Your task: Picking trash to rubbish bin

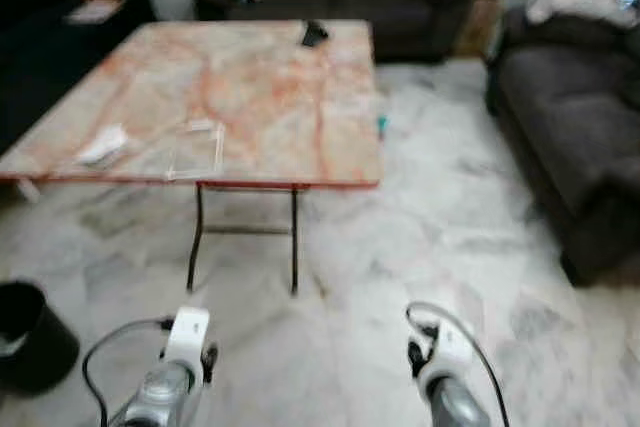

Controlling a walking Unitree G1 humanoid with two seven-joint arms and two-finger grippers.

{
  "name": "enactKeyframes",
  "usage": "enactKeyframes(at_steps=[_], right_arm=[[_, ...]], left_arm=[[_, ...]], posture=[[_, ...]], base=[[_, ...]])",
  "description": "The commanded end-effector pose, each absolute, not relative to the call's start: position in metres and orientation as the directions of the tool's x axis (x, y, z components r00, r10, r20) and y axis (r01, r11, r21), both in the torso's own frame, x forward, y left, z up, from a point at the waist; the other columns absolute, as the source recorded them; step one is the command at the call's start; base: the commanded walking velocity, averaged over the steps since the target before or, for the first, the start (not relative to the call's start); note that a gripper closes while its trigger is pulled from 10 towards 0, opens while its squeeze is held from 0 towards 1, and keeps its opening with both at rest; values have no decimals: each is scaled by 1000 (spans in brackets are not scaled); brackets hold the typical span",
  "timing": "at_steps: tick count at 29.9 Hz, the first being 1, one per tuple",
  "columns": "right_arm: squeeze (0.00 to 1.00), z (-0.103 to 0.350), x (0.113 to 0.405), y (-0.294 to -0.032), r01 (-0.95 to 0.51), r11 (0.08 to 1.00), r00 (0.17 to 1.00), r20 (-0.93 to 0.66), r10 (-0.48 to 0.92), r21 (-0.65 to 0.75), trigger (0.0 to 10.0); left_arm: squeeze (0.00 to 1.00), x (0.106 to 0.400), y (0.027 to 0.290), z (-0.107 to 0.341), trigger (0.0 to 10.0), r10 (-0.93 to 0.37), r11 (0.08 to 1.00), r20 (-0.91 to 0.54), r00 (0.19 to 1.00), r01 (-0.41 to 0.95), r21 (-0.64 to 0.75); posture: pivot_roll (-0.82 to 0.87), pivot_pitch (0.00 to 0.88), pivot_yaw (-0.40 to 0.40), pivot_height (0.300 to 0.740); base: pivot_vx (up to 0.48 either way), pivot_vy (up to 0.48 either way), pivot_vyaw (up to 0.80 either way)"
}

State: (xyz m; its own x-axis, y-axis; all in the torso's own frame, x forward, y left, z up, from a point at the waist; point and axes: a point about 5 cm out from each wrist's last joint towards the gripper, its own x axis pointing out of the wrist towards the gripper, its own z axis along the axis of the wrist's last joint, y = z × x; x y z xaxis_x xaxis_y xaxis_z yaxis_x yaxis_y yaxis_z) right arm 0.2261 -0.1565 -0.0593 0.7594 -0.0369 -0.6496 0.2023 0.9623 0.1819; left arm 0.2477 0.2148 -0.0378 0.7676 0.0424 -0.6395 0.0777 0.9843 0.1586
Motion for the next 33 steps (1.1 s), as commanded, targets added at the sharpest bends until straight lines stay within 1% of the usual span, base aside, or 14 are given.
enactKeyframes(at_steps=[1, 6, 8, 14, 16, 19, 20, 23, 26, 27, 29, 31, 32, 33], right_arm=[[0, -58, 228, -163, 207, 964, 763, -645, -53, 166, 10000], [0, -56, 230, -162, 191, 969, 769, -637, -49, 157, 10000], [0, -55, 231, -161, 183, 971, 774, -632, -46, 153, 10000], [0, -45, 245, -161, 149, 978, 815, -578, -39, 144, 10000], [0, -34, 258, -162, 124, 984, 850, -525, -37, 130, 10000], [0, -23, 270, -162, 105, 986, 881, -471, -34, 126, 10000], [0, -12, 280, -161, 87, 989, 907, -421, -27, 122, 10000], [0, 4, 296, -160, 63, 990, 940, -342, -17, 126, 10000], [0, 26, 313, -156, 35, 991, 971, -240, -3, 130, 10000], [0, 26, 313, -156, 35, 991, 971, -240, -3, 130, 10000], [0, 56, 332, -150, -7, 992, 995, -100, 20, 130, 10000], [0, 66, 338, -148, -19, 992, 998, -56, 26, 125, 10000], [0, 82, 346, -146, -32, 992, 999, 16, 30, 124, 10000], [0, 88, 349, -145, -37, 991, 999, 41, 32, 126, 10000]], left_arm=[[0, 249, 212, -37, 10000, 31, 983, -637, 770, 90, 157], [0, 250, 211, -37, 10000, 29, 984, -634, 773, 90, 155], [0, 250, 211, -36, 10000, 30, 985, -631, 775, 86, 152], [0, 266, 210, -23, 10000, 37, 985, -556, 830, 64, 162], [0, 278, 210, -10, 10000, 49, 985, -486, 872, 38, 168], [0, 288, 211, 1, 10000, 69, 983, -419, 905, 9, 181], [0, 297, 209, 12, 10000, 70, 982, -357, 931, -1, 189], [0, 310, 201, 29, 10000, 45, 981, -262, 964, 8, 194], [0, 322, 194, 46, 10000, 16, 981, -168, 986, 17, 193], [0, 322, 194, 46, 10000, 16, 981, -168, 986, 17, 193], [0, 334, 183, 68, 10000, -14, 982, -53, 998, 24, 186], [0, 338, 180, 75, 10000, -23, 980, -14, 1000, 25, 195], [0, 343, 177, 86, 10000, -17, 984, 38, 999, 10, 179], [0, 345, 176, 90, 10000, -16, 985, 56, 998, 6, 173]], posture=[[123, 0, 65, 740], [123, 0, 65, 740], [123, 0, 65, 740], [123, 0, 65, 740], [123, 0, 65, 740], [123, 0, 65, 740], [123, 0, 65, 740], [124, 0, 53, 740], [124, 0, 53, 740], [124, 0, 53, 740], [121, 0, 46, 740], [120, 0, 41, 740], [121, 0, 38, 740], [123, 0, 33, 740]], base=[[0, 0, -756], [0, 0, -573], [0, 0, 0], [0, 0, 0], [0, 0, 0], [0, 0, 0], [0, 0, 0], [0, 0, 0], [0, 0, 0], [0, 0, 0], [0, 0, 0], [0, 0, 0], [0, 0, 0], [0, 0, 0]])
